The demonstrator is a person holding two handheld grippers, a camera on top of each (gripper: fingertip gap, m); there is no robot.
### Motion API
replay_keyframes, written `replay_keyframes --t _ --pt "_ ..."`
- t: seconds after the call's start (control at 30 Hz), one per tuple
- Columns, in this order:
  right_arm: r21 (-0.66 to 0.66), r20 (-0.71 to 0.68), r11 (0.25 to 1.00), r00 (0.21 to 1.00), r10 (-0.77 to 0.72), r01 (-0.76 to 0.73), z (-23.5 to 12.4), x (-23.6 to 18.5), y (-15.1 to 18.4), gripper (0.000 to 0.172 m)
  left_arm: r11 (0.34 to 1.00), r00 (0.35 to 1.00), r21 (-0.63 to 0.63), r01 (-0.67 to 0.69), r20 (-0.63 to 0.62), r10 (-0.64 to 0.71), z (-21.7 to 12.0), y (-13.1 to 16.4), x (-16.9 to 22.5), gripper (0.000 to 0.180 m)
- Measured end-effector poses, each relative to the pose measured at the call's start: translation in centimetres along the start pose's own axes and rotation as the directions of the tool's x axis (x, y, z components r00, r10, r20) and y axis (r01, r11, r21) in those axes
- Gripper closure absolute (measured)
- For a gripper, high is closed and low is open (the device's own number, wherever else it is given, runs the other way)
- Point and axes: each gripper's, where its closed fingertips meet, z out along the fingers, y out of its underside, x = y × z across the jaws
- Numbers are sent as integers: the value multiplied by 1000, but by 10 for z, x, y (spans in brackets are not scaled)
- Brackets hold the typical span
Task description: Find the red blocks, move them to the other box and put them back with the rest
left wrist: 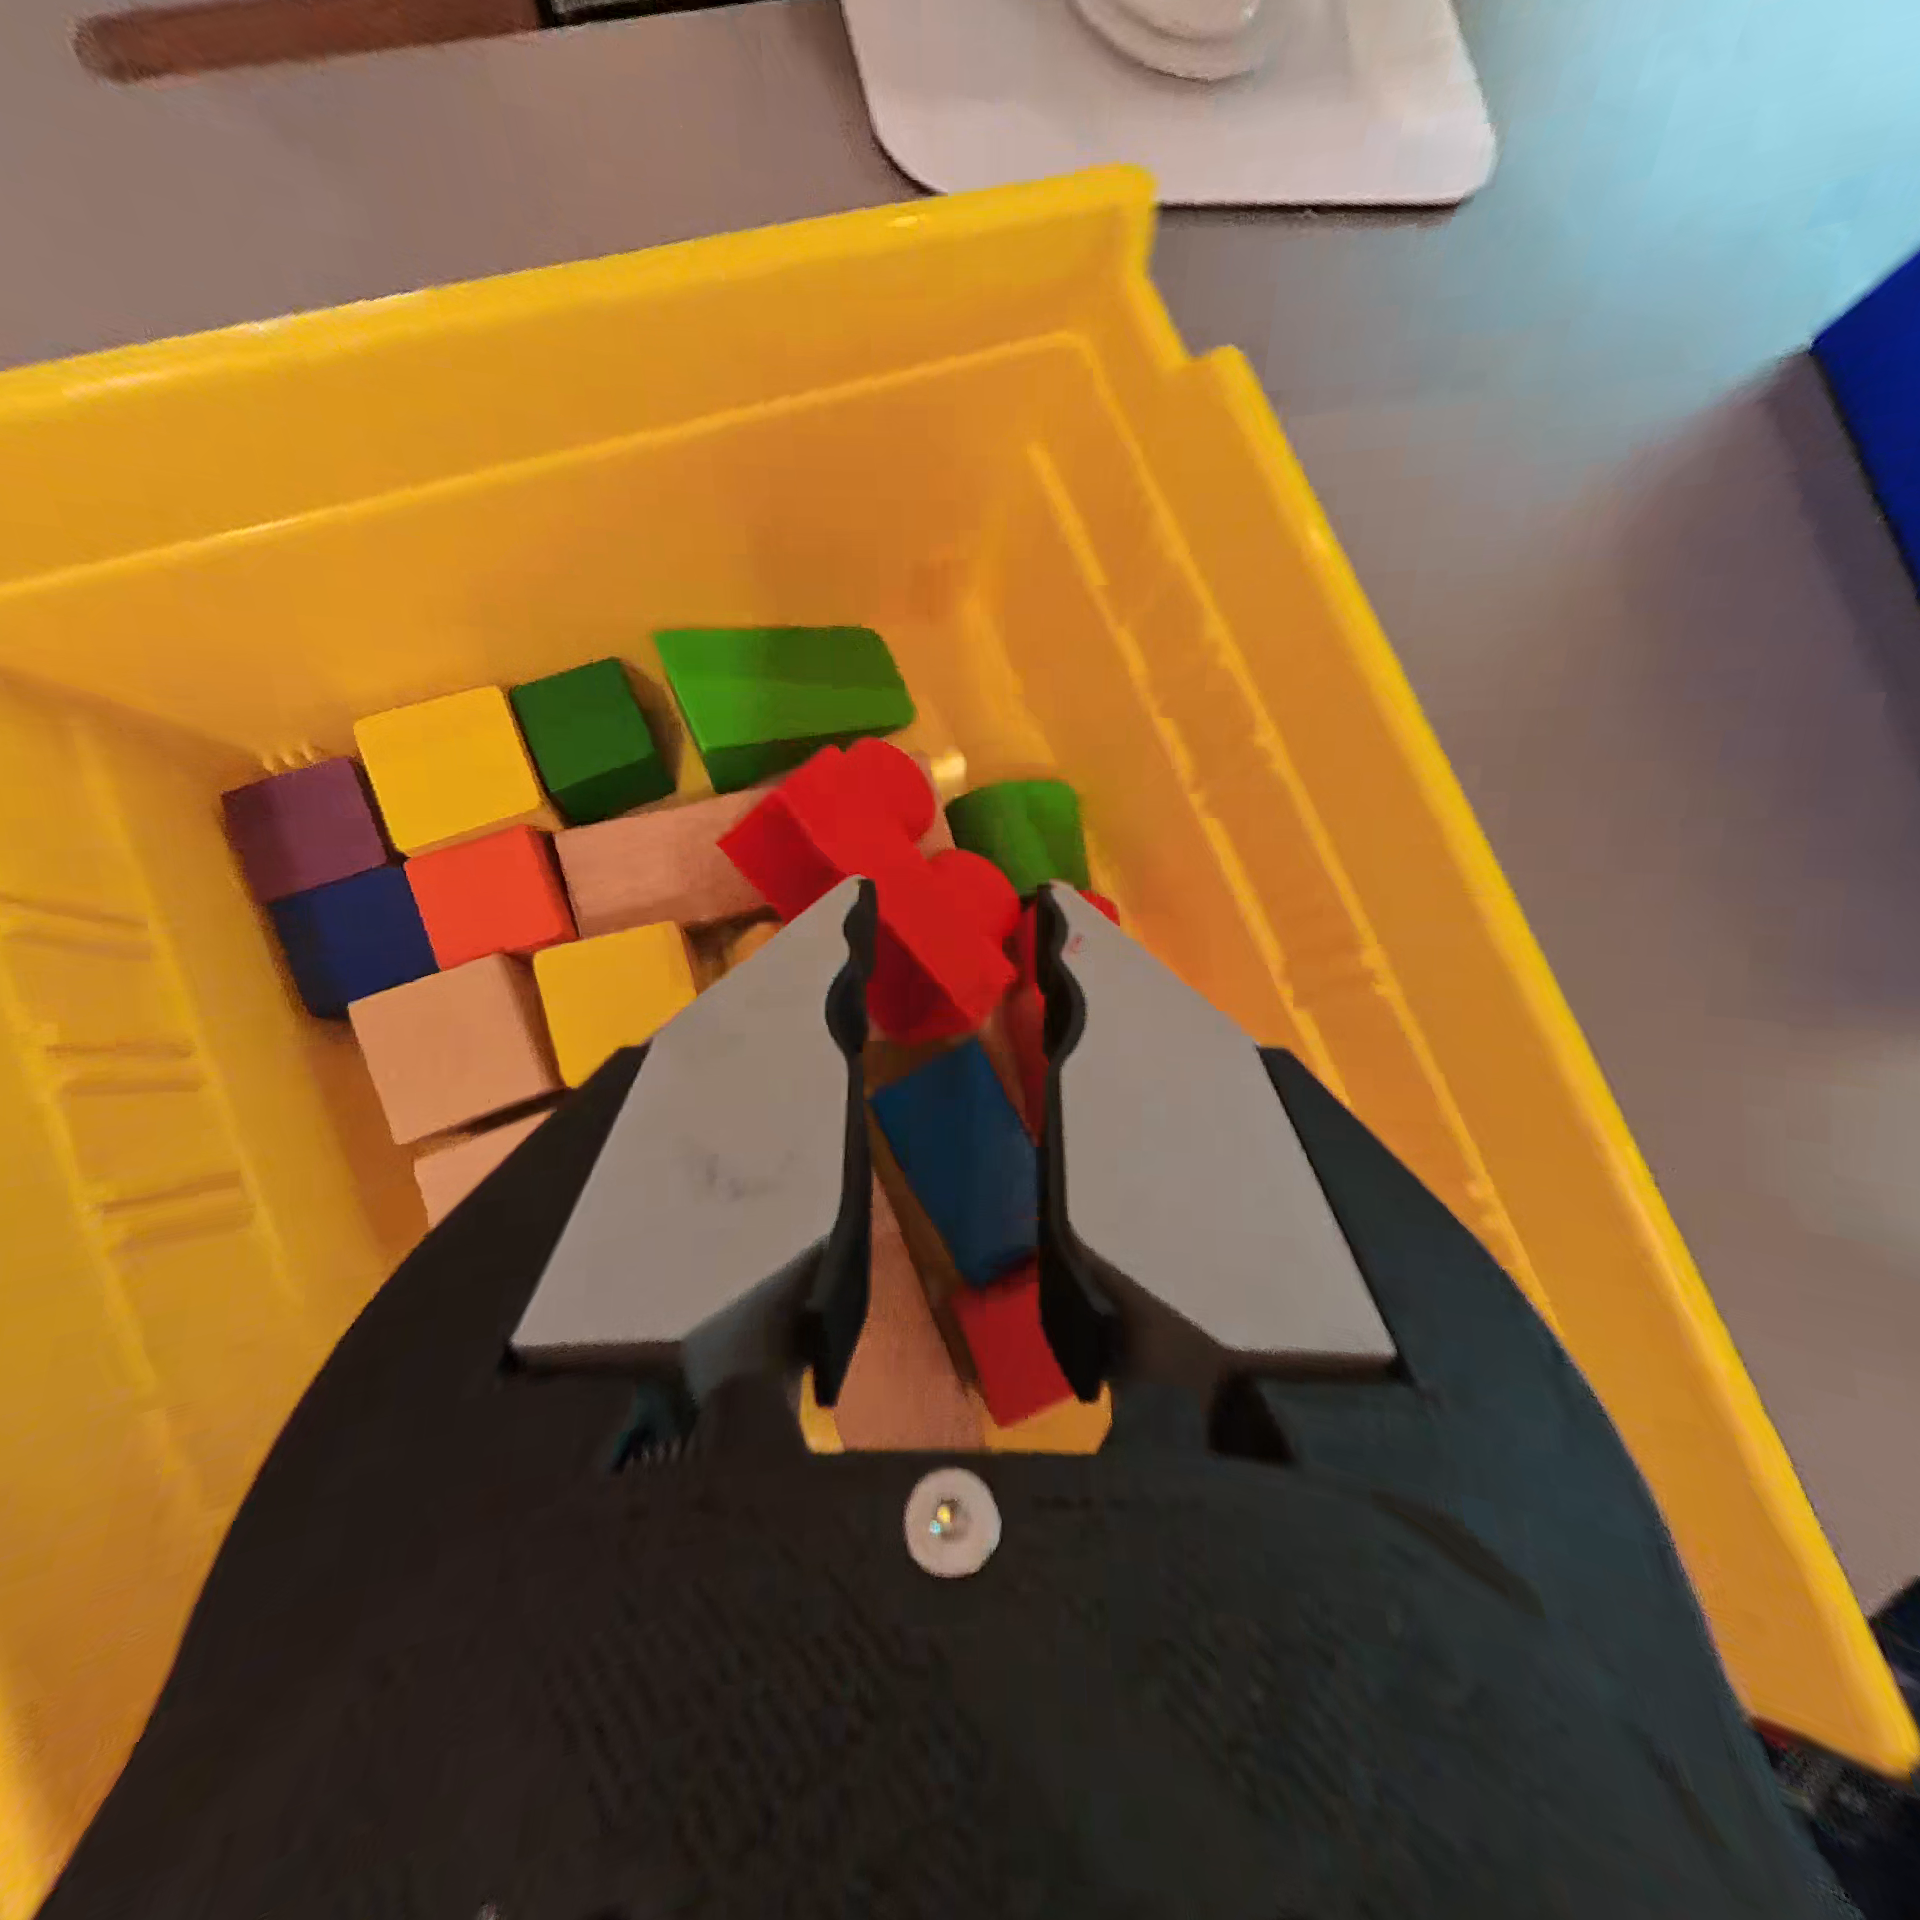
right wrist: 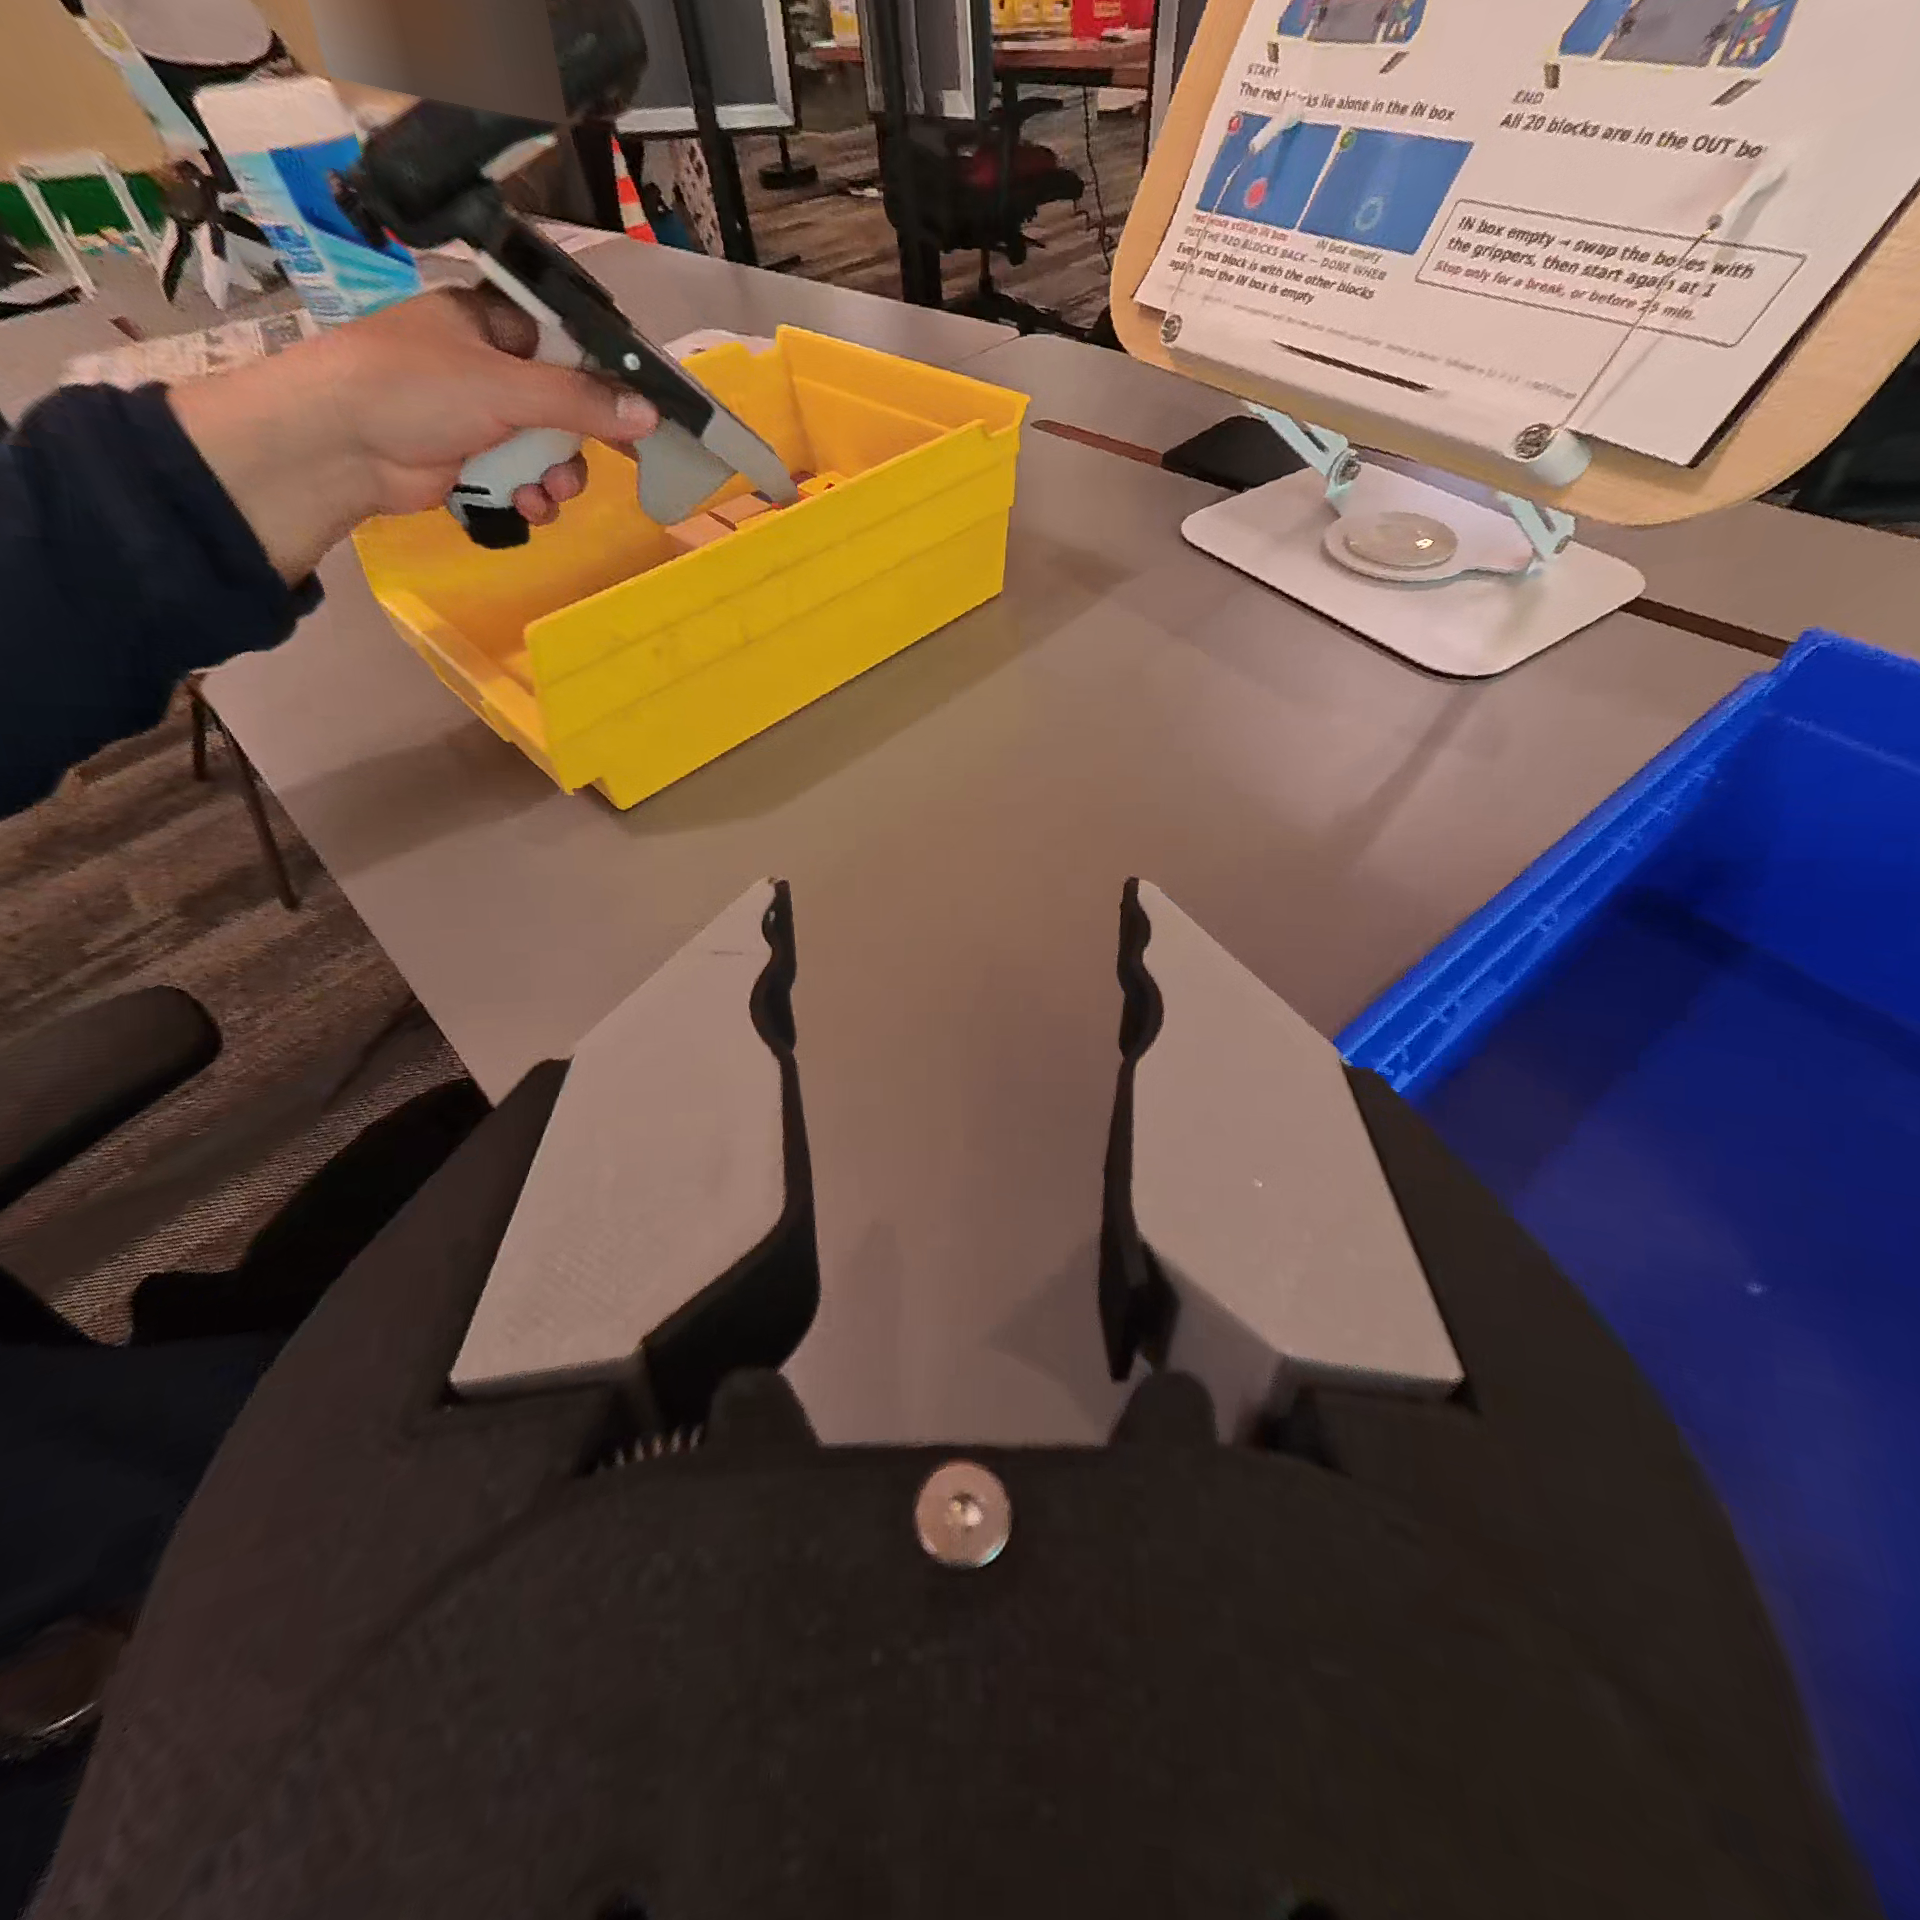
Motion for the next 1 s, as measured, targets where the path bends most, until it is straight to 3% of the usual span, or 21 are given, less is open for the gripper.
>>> replay_keyframes --t 0.23,0.3,0.43,0.57,0.63,0.7,0.8,0.93,1.0 --pt "26 3 1000 1000 -3 3 -7 2 -9 113 994 993 -66 91 -64 -95 31 4 -4 160" --pt "24 1 1000 1000 -11 11 -9 0 -8 114 992 987 -100 83 -132 -96 35 10 8 174" --pt "13 -11 999 999 -30 30 -12 0 -6 116 994 987 -109 12 -160 -30 27 15 18 177" --pt "23 -7 999 1000 -27 27 -17 -3 -7 118 990 990 94 -102 -83 110 -19 -13 20 178" --pt "36 22 999 1000 -22 21 -18 -9 -10 118 949 973 226 -218 -29 231 -55 -26 37 178" --pt "50 104 999 995 -5 -1 -14 -25 -14 117 859 919 360 -364 -12 394 -93 -29 78 178" --pt "80 272 995 962 27 -51 -6 -56 -23 113 691 743 491 -531 -121 658 -133 7 171 178" --pt "165 483 980 875 16 -109 -4 -100 -47 108 641 560 539 -546 -334 758 -154 70 262 177" --pt "186 549 976 835 -8 -113 -3 -121 -52 107 640 500 562 -524 -405 766 -159 90 291 178"
